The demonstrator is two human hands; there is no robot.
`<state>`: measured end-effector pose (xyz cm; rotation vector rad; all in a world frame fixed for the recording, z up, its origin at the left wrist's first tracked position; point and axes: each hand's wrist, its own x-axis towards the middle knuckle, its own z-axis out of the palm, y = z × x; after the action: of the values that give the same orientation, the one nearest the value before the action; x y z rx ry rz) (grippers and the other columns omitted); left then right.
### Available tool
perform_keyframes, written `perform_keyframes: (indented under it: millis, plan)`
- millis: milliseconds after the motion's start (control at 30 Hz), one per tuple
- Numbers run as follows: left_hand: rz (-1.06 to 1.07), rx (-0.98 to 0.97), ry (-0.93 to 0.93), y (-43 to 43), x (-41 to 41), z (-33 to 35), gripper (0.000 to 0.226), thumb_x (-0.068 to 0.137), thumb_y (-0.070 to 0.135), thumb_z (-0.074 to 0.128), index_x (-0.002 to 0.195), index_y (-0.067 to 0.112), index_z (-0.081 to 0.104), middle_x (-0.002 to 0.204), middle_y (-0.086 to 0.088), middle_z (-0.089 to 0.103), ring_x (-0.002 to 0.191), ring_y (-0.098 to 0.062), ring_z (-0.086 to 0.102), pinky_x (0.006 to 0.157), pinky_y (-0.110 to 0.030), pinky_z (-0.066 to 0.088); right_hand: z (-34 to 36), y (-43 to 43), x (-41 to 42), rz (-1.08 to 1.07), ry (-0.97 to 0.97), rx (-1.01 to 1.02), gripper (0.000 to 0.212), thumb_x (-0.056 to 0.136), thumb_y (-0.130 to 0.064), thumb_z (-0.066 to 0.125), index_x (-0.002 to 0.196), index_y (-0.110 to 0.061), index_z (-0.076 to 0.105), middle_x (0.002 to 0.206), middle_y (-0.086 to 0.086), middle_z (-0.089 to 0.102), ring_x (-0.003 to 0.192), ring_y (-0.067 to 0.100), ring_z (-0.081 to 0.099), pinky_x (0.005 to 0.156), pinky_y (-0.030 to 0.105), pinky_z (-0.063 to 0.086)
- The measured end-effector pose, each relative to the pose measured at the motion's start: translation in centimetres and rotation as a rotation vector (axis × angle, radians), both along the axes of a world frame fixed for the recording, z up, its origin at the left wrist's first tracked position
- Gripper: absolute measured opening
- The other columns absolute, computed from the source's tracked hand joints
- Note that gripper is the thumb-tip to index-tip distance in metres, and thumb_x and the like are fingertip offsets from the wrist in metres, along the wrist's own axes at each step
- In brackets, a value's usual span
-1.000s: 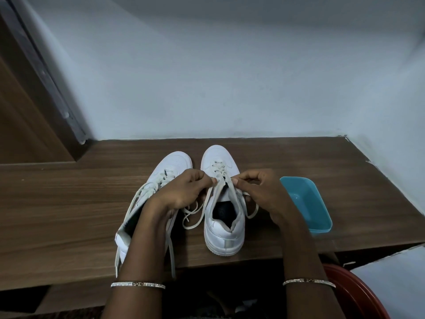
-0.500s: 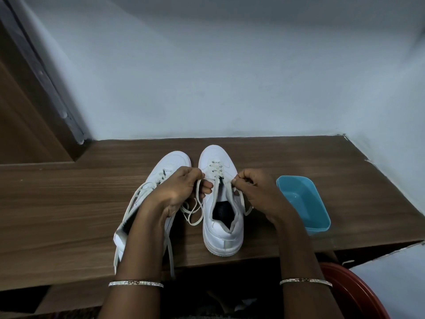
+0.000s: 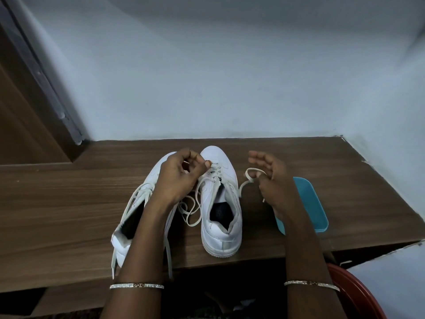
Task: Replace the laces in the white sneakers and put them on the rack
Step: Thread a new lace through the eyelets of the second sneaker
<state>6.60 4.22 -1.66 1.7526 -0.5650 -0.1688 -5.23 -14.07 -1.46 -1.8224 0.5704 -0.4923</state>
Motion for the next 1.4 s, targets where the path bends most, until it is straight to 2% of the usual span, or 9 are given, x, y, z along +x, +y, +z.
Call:
perform_keyframes:
  millis: [100,200,367,567,733,833,967,1133,1400]
  plan:
    - [-0.063,-0.004,-0.077,-0.4,-0.5,0.2,0.007,0.085,0.025,0.076,0.082,0.02,0.071,0.074,0.006,0.066,0.069,-0.025,0.056,0.06,-0.031,0.045,1.0,0.1,-0.3,0.106,0.059,-0.146,0.05,0.094,0.004,0.053,0.132,-0.028,0.059,0.123,-0.004,0.066,0.102,0.006,0.068,0.077,0.017,0.053]
    - [-0.191,0.035,-0.176,-1.3,-1.4,0.4,0.016,0.085,0.028,0.076,0.101,0.03,0.074,0.094,0.012,0.069,0.082,-0.008,0.058,0.073,-0.02,0.045,2.4,0.6,-0.2,0.195,0.005,-0.215,0.045,0.1,0.002,0.045,0.134,-0.025,0.054,0.106,-0.003,0.073,0.08,0.007,0.073,0.06,0.009,0.045]
    - [-0.336,0.003,-0.137,-2.2,-2.2,1.0,0.027,0.087,0.02,0.074,0.113,0.025,0.072,0.099,0.014,0.074,0.099,-0.004,0.066,0.09,-0.018,0.047,3.4,0.8,-0.3,0.233,-0.057,-0.213,0.029,0.097,-0.011,0.057,0.121,-0.026,0.058,0.089,-0.005,0.077,0.086,0.013,0.073,0.078,0.034,0.055]
    - [-0.289,-0.033,-0.02,-2.8,-2.9,0.9,0.029,0.086,0.004,0.07,0.109,0.023,0.071,0.074,0.003,0.075,0.084,-0.011,0.072,0.09,-0.033,0.053,3.2,0.8,-0.4,0.145,-0.109,-0.096,0.007,0.082,-0.015,0.08,0.086,-0.017,0.074,0.076,0.004,0.075,0.076,0.026,0.072,0.078,0.051,0.058]
    - [-0.378,-0.094,0.102,-2.7,-2.8,1.2,0.028,0.085,0.022,0.074,0.113,0.022,0.071,0.086,-0.002,0.075,0.09,-0.013,0.07,0.091,-0.031,0.049,2.9,0.4,-0.5,0.118,-0.115,-0.115,0.008,0.076,-0.018,0.083,0.079,-0.022,0.078,0.079,0.002,0.076,0.079,0.03,0.073,0.078,0.056,0.057]
    - [-0.382,-0.194,0.157,-2.7,-2.8,1.5,0.03,0.089,0.03,0.066,0.117,0.02,0.07,0.088,-0.006,0.075,0.095,-0.017,0.069,0.095,-0.034,0.047,3.2,0.4,-0.7,0.102,-0.145,-0.053,0.011,0.075,-0.015,0.085,0.076,-0.02,0.076,0.077,0.009,0.075,0.074,0.035,0.069,0.073,0.051,0.058]
    - [-0.357,-0.247,0.143,-2.8,-2.7,1.3,0.021,0.094,0.023,0.063,0.102,0.008,0.074,0.094,-0.014,0.074,0.09,-0.03,0.067,0.089,-0.038,0.05,3.3,0.3,-0.9,0.149,-0.164,0.051,0.011,0.074,-0.014,0.086,0.076,-0.013,0.075,0.077,0.015,0.074,0.063,0.021,0.062,0.061,0.033,0.05]
    - [-0.238,-0.204,0.161,-2.9,-2.3,1.0,0.013,0.077,0.008,0.081,0.088,0.006,0.074,0.077,-0.014,0.074,0.073,-0.015,0.068,0.075,-0.024,0.052,3.2,-0.4,-1.6,0.151,-0.15,0.135,0.013,0.075,-0.015,0.083,0.084,-0.01,0.075,0.08,0.011,0.074,0.064,0.014,0.061,0.056,0.021,0.049]
    - [0.091,-0.035,-0.024,-2.6,-1.2,-0.2,0.013,0.082,0.015,0.078,0.085,0.028,0.077,0.069,0.006,0.072,0.071,-0.008,0.068,0.067,-0.017,0.05,3.1,-2.5,-3.3,-0.034,-0.341,0.548,0.021,0.074,-0.019,0.073,0.093,-0.011,0.072,0.079,0.001,0.071,0.069,0.008,0.06,0.065,0.017,0.05]
